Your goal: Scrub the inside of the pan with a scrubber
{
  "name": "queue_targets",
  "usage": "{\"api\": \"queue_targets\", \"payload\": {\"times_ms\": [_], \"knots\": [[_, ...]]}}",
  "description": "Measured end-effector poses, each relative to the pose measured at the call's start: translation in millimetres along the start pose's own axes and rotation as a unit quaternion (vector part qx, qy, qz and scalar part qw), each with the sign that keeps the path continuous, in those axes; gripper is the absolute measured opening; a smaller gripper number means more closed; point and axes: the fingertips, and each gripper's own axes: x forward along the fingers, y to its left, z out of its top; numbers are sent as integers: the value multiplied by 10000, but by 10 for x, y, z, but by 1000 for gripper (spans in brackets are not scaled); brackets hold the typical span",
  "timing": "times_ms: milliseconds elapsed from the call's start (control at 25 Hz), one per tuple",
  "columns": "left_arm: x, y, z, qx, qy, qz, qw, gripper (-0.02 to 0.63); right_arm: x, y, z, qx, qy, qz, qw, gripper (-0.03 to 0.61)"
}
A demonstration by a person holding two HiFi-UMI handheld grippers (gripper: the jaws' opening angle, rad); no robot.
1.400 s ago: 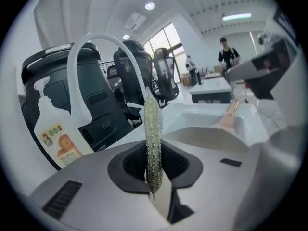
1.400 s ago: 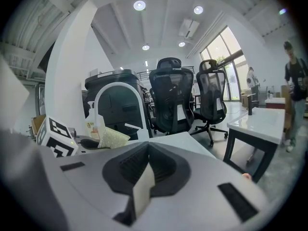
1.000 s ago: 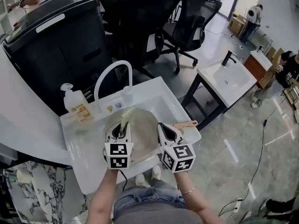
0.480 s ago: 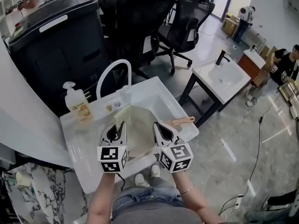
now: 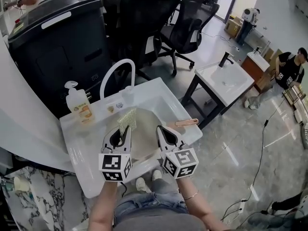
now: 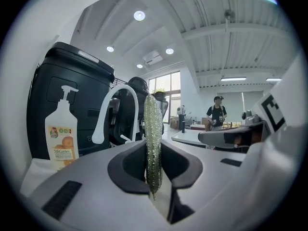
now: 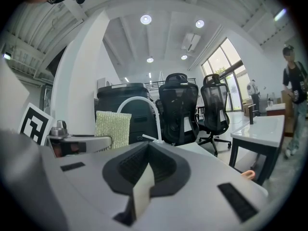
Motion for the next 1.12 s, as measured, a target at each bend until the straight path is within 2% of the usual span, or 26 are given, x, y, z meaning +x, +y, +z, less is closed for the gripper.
{"api": "queue_targets", "payload": {"times_ms": [640, 880, 1120], "knots": [[35, 60, -25, -175, -46, 114, 9998, 66, 110, -20, -63, -94, -17, 93, 9999, 9], [112, -7, 12, -106, -83, 21, 9999, 66, 145, -89, -97, -86, 17, 100, 9999, 9], [152, -85, -35, -223, -116, 78, 9997, 66, 119, -171, -89, -169, 15, 199, 9997, 9]]}}
